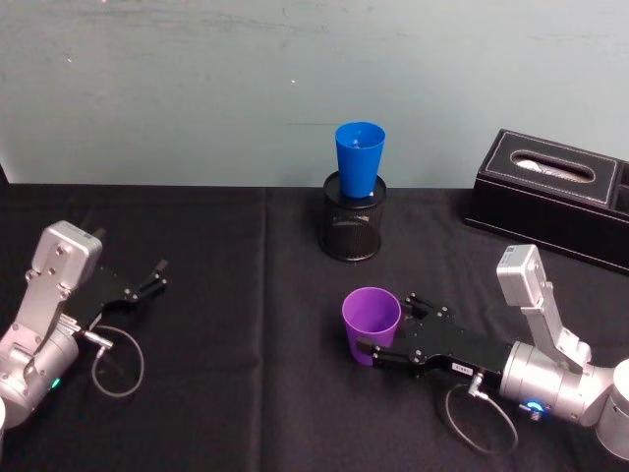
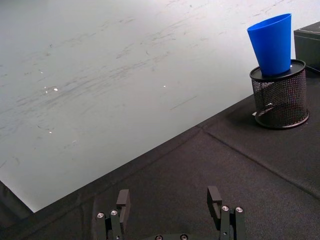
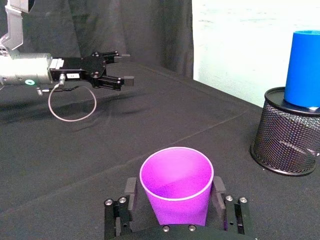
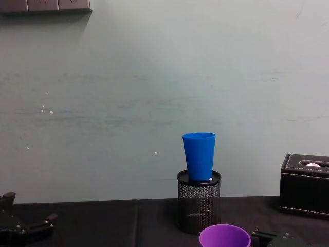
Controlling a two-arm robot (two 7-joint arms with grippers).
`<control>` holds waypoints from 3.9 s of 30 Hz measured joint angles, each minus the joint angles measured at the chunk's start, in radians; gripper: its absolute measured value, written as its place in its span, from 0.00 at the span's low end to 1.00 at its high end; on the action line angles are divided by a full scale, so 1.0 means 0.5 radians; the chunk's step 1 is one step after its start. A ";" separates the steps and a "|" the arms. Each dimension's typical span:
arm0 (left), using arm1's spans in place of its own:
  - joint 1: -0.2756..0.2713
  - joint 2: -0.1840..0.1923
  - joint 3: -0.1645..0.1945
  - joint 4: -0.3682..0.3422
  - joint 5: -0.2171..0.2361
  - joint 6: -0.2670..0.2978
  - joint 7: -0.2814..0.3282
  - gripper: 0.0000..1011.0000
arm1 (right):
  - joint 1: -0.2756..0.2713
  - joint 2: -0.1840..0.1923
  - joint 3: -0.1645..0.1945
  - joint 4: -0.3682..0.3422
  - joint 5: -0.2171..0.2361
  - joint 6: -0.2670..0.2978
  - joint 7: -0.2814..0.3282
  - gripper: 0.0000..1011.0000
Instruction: Pick up one cup with a gripper and tap it against the other cup.
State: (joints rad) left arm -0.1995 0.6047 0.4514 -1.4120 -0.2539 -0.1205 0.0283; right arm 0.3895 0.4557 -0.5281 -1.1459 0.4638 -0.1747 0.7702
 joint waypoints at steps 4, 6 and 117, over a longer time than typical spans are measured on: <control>0.000 0.000 0.000 0.000 0.000 0.000 0.000 1.00 | 0.000 0.000 0.000 0.000 0.000 0.000 0.000 0.83; 0.000 0.000 0.000 0.000 0.000 0.000 0.000 1.00 | 0.000 0.000 0.000 0.000 0.000 0.000 0.000 0.79; 0.000 0.000 0.000 0.000 0.000 0.000 0.000 1.00 | 0.035 0.322 0.116 -0.709 0.403 0.550 -0.121 0.71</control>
State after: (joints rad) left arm -0.1996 0.6047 0.4513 -1.4120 -0.2539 -0.1206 0.0283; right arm 0.4070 0.6169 -0.4699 -1.5006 0.6655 0.1005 0.7099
